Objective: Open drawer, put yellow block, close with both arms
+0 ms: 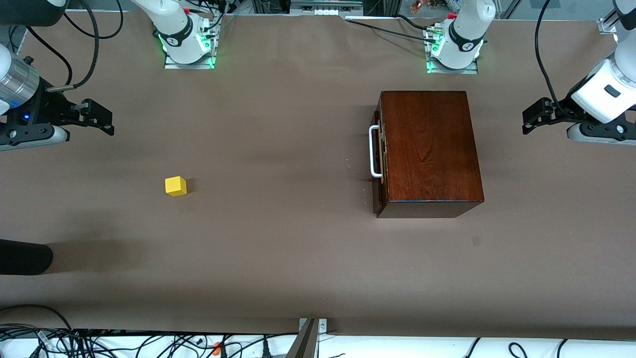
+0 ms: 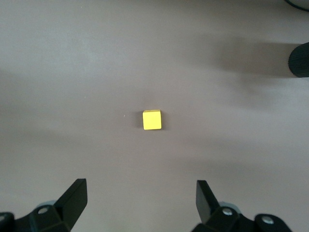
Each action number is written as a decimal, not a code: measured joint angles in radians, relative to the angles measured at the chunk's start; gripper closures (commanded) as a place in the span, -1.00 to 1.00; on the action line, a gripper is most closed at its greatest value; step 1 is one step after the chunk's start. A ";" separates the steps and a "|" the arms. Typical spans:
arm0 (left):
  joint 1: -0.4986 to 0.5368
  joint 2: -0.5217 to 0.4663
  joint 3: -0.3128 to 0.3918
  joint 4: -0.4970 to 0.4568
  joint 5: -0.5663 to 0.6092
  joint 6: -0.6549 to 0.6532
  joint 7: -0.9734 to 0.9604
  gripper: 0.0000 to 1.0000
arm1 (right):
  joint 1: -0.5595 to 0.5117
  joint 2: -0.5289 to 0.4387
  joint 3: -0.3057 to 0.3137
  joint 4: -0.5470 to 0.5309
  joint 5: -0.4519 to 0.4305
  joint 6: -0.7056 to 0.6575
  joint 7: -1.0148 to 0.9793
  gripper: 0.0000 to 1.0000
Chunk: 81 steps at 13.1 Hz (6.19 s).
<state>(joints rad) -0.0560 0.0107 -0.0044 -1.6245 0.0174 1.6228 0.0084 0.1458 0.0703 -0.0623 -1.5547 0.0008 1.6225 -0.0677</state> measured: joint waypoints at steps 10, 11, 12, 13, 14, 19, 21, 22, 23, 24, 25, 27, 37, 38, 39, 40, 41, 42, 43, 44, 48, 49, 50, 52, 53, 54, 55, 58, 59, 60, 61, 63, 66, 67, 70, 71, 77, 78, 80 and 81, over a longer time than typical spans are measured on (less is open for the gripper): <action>-0.006 0.014 -0.004 0.011 0.000 -0.036 0.000 -1.00 | 0.000 0.000 0.000 0.000 0.000 0.000 0.000 -1.00; -0.012 0.019 -0.008 0.011 0.000 -0.041 0.000 -1.00 | 0.000 0.000 0.000 0.000 0.000 0.000 0.000 -1.00; -0.021 0.029 -0.014 0.011 0.000 -0.045 0.000 -1.00 | 0.000 0.000 0.000 0.000 0.000 0.000 0.000 -1.00; -0.033 0.043 -0.021 0.011 0.000 -0.046 0.000 -1.00 | 0.000 0.000 0.000 0.000 0.000 0.000 0.000 -1.00; -0.048 0.057 -0.034 0.012 0.000 -0.046 0.000 -1.00 | 0.000 0.000 0.000 0.000 0.000 0.000 0.000 -1.00; -0.220 0.141 -0.073 0.048 -0.001 -0.045 -0.116 -1.00 | 0.000 0.000 0.000 0.000 0.000 0.000 -0.001 -1.00; -0.307 0.184 -0.076 0.054 -0.001 -0.043 -0.213 -1.00 | 0.000 0.000 0.000 0.000 0.000 0.000 -0.001 -1.00; -0.352 0.207 -0.077 0.057 -0.001 -0.036 -0.267 -1.00 | 0.000 0.000 0.000 0.000 0.000 0.000 -0.001 -1.00; -0.395 0.229 -0.077 0.059 -0.001 -0.018 -0.324 -1.00 | 0.000 0.000 0.000 0.000 0.000 0.000 -0.001 -1.00; -0.436 0.250 -0.077 0.062 -0.001 0.008 -0.385 -1.00 | 0.000 0.000 0.000 0.000 0.000 0.000 -0.001 -1.00; -0.471 0.269 -0.077 0.064 0.000 0.028 -0.436 -1.00 | 0.000 0.000 0.000 0.000 0.000 0.000 -0.001 -1.00; -0.534 0.310 -0.076 0.065 0.034 0.049 -0.508 -1.00 | 0.000 0.000 0.000 0.000 0.000 0.000 -0.001 -1.00; -0.665 0.477 -0.074 0.069 0.214 0.133 -0.689 -1.00 | 0.000 0.001 0.001 0.000 0.000 -0.002 -0.004 -1.00; -0.670 0.487 -0.074 0.069 0.221 0.137 -0.697 -1.00 | 0.000 0.001 0.001 0.000 0.000 -0.002 -0.004 -1.00; -0.675 0.498 -0.074 0.069 0.222 0.148 -0.709 -1.00 | 0.000 0.001 0.001 0.000 0.000 -0.002 -0.004 -1.00; -0.677 0.508 -0.073 0.069 0.223 0.156 -0.720 -1.00 | 0.000 0.001 0.001 0.000 0.000 -0.002 -0.004 -1.00; -0.679 0.519 -0.073 0.069 0.225 0.161 -0.731 -1.00 | 0.000 0.001 0.001 0.000 0.000 -0.002 -0.004 -1.00; -0.679 0.528 -0.073 0.069 0.237 0.165 -0.738 -1.00 | 0.000 0.001 0.001 0.000 0.000 -0.002 -0.004 -1.00; -0.679 0.536 -0.073 0.069 0.254 0.167 -0.745 -1.00 | 0.000 0.001 0.001 0.000 0.000 -0.002 -0.004 -1.00; -0.679 0.540 -0.072 0.069 0.260 0.167 -0.750 -1.00 | 0.000 0.001 0.001 0.000 0.000 -0.002 -0.004 -1.00; -0.680 0.554 -0.072 0.069 0.260 0.167 -0.782 -1.00 | 0.002 0.001 0.003 0.000 0.000 -0.002 -0.004 -1.00; -0.681 0.560 -0.072 0.069 0.260 0.168 -0.786 -1.00 | 0.004 0.001 0.005 0.000 0.000 -0.002 -0.004 -1.00; -0.682 0.566 -0.072 0.069 0.260 0.169 -0.790 -1.00 | 0.004 0.001 0.005 0.000 0.000 -0.002 -0.004 -1.00; -0.683 0.575 -0.072 0.069 0.260 0.170 -0.795 -1.00 | 0.004 0.001 0.005 0.000 0.000 -0.002 -0.004 -1.00; -0.683 0.579 -0.072 0.069 0.261 0.176 -0.798 -1.00 | 0.004 0.001 0.005 0.000 0.000 -0.002 -0.004 -1.00; -0.683 0.582 -0.072 0.069 0.261 0.182 -0.808 -1.00 | 0.005 0.001 0.005 0.000 0.000 -0.002 -0.004 -1.00; -0.683 0.583 -0.071 0.069 0.261 0.184 -0.818 -1.00 | 0.006 0.001 0.006 0.000 0.000 -0.002 -0.004 -1.00; -0.699 0.585 -0.068 0.069 0.263 0.213 -0.868 -1.00 | 0.018 0.001 0.007 0.000 0.000 -0.002 -0.004 -1.00; -0.706 0.585 -0.065 0.069 0.263 0.223 -0.880 -1.00 | 0.026 0.001 0.008 0.000 0.000 -0.002 -0.004 -1.00; -0.710 0.585 -0.062 0.069 0.263 0.229 -0.887 -1.00 | 0.034 0.001 0.009 0.000 0.000 -0.002 -0.004 -1.00; -0.713 0.585 -0.061 0.069 0.262 0.234 -0.890 -1.00 | 0.041 0.001 0.009 0.000 0.000 -0.002 -0.004 -1.00; -0.717 0.585 -0.059 0.071 0.250 0.254 -0.896 -1.00 | 0.053 0.001 0.009 0.000 0.000 -0.002 -0.004 -1.00; -0.730 0.585 -0.053 0.071 0.243 0.279 -0.896 -1.00 | 0.065 0.001 0.009 0.000 0.000 0.000 -0.004 -1.00; -0.736 0.585 -0.050 0.072 0.242 0.287 -0.896 -1.00 | 0.065 0.001 0.009 0.000 0.000 0.000 -0.004 -1.00; -0.743 0.586 -0.050 0.082 0.191 0.318 -0.897 -1.00 | 0.065 0.001 0.005 0.000 0.000 -0.001 -0.004 -1.00; -0.746 0.587 -0.050 0.086 0.174 0.323 -0.897 -1.00 | 0.065 0.001 0.004 0.000 0.000 -0.001 -0.004 -1.00; -0.753 0.597 -0.051 0.104 0.145 0.339 -0.898 -1.00 | 0.065 0.001 0.004 0.000 -0.001 -0.001 -0.004 -1.00; -0.753 0.599 -0.050 0.107 0.143 0.338 -0.899 -1.00 | 0.065 0.001 0.004 0.000 -0.001 -0.001 -0.004 -1.00; -0.753 0.599 -0.049 0.108 0.141 0.337 -0.900 -1.00 | 0.065 0.001 0.004 0.000 -0.001 -0.001 -0.004 -1.00; -0.753 0.599 -0.049 0.109 0.141 0.337 -0.901 -1.00 | 0.065 0.001 0.004 0.000 -0.001 -0.001 -0.004 -1.00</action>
<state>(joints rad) -0.8090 0.6101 -0.0538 -1.5159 0.1586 1.9596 -0.8926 0.2108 0.0710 -0.0581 -1.5545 -0.0003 1.6219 -0.0721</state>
